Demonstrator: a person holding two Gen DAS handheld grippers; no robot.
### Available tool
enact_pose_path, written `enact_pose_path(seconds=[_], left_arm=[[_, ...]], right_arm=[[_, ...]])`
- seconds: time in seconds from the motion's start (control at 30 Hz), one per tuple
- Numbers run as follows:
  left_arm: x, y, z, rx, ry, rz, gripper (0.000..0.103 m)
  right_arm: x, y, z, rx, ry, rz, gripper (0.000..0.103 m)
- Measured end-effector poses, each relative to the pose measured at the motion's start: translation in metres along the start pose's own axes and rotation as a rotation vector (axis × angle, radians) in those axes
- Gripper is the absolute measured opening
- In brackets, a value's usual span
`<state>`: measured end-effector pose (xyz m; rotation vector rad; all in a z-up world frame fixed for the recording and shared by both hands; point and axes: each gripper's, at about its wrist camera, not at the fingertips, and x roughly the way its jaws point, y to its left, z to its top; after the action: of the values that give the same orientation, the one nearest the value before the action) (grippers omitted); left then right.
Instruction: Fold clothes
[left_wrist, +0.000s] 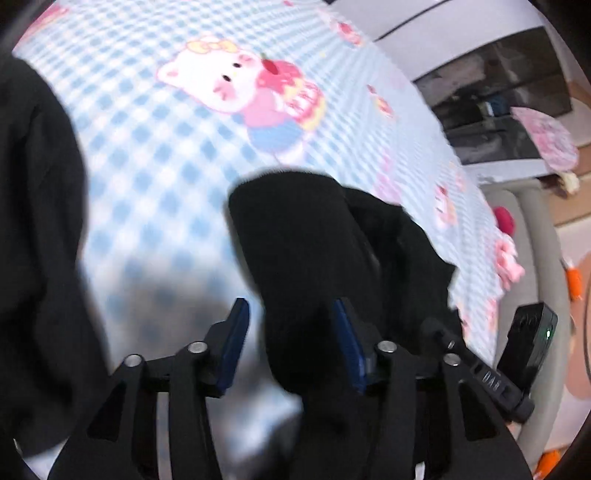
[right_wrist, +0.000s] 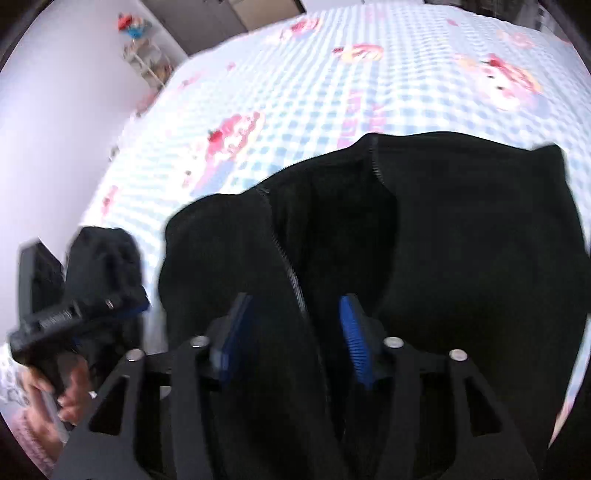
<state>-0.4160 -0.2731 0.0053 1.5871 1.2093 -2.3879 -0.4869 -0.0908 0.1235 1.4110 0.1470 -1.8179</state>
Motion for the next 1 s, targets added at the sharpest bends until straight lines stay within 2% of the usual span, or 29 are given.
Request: enact_pose_path(seconds=[0.03, 0.13, 0.17, 0.2, 0.23, 0.27, 0.37, 0.47, 0.5, 0.53, 0.57, 0.6, 0.63, 0.67, 0.73, 0.8, 0.83, 0.87, 0.9, 0.93, 1.0], left_arm=[[0.012, 0.003, 0.01, -0.015, 0.015, 0.005, 0.058], [0.041, 0.008, 0.032, -0.033, 0.065, -0.007, 0.056], [0.047, 0.006, 0.037, -0.016, 0.07, 0.003, 0.034], [0.051, -0.002, 0.04, 0.029, 0.069, 0.035, 0.021], [0.048, -0.013, 0.044, 0.098, 0.055, 0.073, 0.018], [0.041, -0.028, 0.048, 0.17, 0.033, 0.095, 0.017], [0.019, -0.079, 0.053, 0.333, -0.02, 0.096, 0.017], [-0.003, -0.137, 0.068, 0.452, -0.072, -0.002, 0.017], [-0.005, -0.154, 0.074, 0.484, -0.078, -0.032, 0.019], [-0.004, -0.172, 0.08, 0.513, -0.074, -0.058, 0.029], [0.001, -0.187, 0.086, 0.538, -0.064, -0.076, 0.058], [0.01, -0.194, 0.09, 0.549, -0.055, -0.069, 0.074], [0.021, -0.195, 0.093, 0.548, -0.058, -0.043, 0.083], [0.035, -0.195, 0.095, 0.541, -0.049, -0.012, 0.083], [0.073, -0.179, 0.094, 0.484, 0.027, 0.064, 0.082], [0.108, -0.153, 0.088, 0.397, 0.129, 0.089, 0.078], [0.12, -0.142, 0.084, 0.36, 0.188, 0.053, 0.077], [0.129, -0.133, 0.079, 0.327, 0.235, 0.0, 0.077], [0.134, -0.125, 0.073, 0.3, 0.26, -0.046, 0.077], [0.138, -0.118, 0.067, 0.277, 0.273, -0.075, 0.077], [0.147, -0.106, 0.055, 0.236, 0.273, -0.09, 0.073]], right_arm=[[0.015, -0.001, 0.005, -0.007, 0.031, -0.009, 0.056], [0.062, -0.001, 0.016, -0.009, 0.14, -0.003, 0.057], [0.068, 0.003, 0.014, -0.019, 0.163, 0.026, 0.055], [0.074, 0.007, 0.013, -0.03, 0.185, 0.057, 0.046], [0.081, 0.011, 0.011, -0.042, 0.207, 0.087, 0.017], [0.075, 0.019, 0.009, -0.083, 0.193, 0.08, 0.008], [0.045, 0.04, 0.005, -0.166, 0.112, 0.046, 0.006], [-0.003, 0.032, 0.012, -0.112, 0.004, 0.035, 0.005], [-0.021, 0.025, 0.014, -0.098, -0.041, 0.01, 0.005], [-0.039, 0.018, 0.016, -0.085, -0.085, -0.017, 0.005], [-0.057, 0.01, 0.018, -0.072, -0.129, -0.044, 0.005], [-0.075, 0.003, 0.02, -0.059, -0.174, -0.071, 0.005], [-0.08, -0.008, 0.02, -0.05, -0.182, -0.11, 0.006], [-0.068, -0.023, 0.016, -0.029, -0.143, -0.145, 0.007], [-0.042, -0.055, 0.008, 0.016, -0.057, -0.215, 0.012], [-0.004, -0.088, -0.003, 0.105, 0.097, -0.228, 0.013], [0.0, -0.096, -0.005, 0.128, 0.091, -0.201, 0.015], [0.002, -0.104, -0.007, 0.149, 0.08, -0.172, 0.024], [0.0, -0.108, -0.007, 0.172, 0.059, -0.157, 0.028], [-0.003, -0.112, -0.005, 0.196, 0.035, -0.141, 0.033], [0.001, -0.12, -0.003, 0.239, 0.016, -0.091, 0.037]])
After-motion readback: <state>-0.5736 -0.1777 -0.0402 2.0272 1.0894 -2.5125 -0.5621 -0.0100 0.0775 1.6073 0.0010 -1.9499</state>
